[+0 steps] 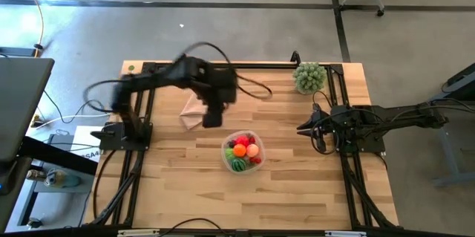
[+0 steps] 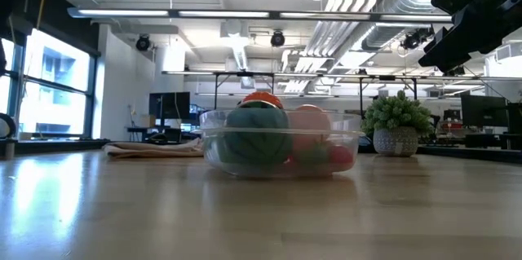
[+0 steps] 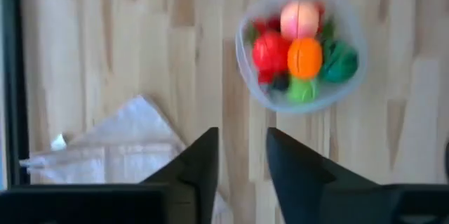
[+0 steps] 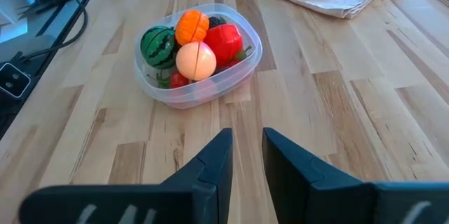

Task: Pick and placing Produce into tupperware
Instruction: Return to Home Position

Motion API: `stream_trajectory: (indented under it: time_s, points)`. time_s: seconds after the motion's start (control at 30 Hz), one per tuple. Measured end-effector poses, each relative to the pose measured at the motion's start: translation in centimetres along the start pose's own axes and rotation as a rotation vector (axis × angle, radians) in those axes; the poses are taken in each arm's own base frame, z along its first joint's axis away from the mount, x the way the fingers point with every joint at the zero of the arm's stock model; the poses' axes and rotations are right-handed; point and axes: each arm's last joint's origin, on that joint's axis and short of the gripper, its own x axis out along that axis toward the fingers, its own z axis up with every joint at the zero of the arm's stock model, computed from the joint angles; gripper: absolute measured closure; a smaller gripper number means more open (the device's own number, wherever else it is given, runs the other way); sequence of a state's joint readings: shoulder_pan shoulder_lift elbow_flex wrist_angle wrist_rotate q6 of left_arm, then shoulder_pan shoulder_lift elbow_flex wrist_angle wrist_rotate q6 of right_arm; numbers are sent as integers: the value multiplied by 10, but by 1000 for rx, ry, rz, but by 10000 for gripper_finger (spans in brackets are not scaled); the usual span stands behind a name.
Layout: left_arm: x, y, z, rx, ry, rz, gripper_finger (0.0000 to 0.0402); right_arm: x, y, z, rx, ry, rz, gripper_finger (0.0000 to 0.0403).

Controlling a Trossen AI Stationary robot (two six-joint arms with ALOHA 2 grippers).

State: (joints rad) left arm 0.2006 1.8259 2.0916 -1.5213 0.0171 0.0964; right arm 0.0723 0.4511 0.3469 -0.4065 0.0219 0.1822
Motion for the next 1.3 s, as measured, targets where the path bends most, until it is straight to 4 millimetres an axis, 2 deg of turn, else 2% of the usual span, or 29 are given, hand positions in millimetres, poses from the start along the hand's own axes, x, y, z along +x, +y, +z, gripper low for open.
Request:
stream_trajectory:
  time_s: [0.1, 0.37, 0.57, 0.77, 1.07, 1.3]
  points:
    - [-13, 7, -22, -16, -151, -45, 324, 0, 0, 0, 0, 0, 0, 335]
    - [-17, 5, -104, 14, -534, -99, 394, 0, 0, 0, 0, 0, 0, 335]
    - [-16, -10, -161, 99, -837, -163, 390, 0, 0, 0, 0, 0, 0, 335]
    - [-3, -16, -213, -4, -1067, -111, 388, 0, 0, 0, 0, 0, 0, 335]
    - [28, -21, -261, -95, -1117, -57, 387, 0, 0, 0, 0, 0, 0, 335]
    - [58, -23, -280, -115, -1121, -57, 387, 0, 0, 0, 0, 0, 0, 335]
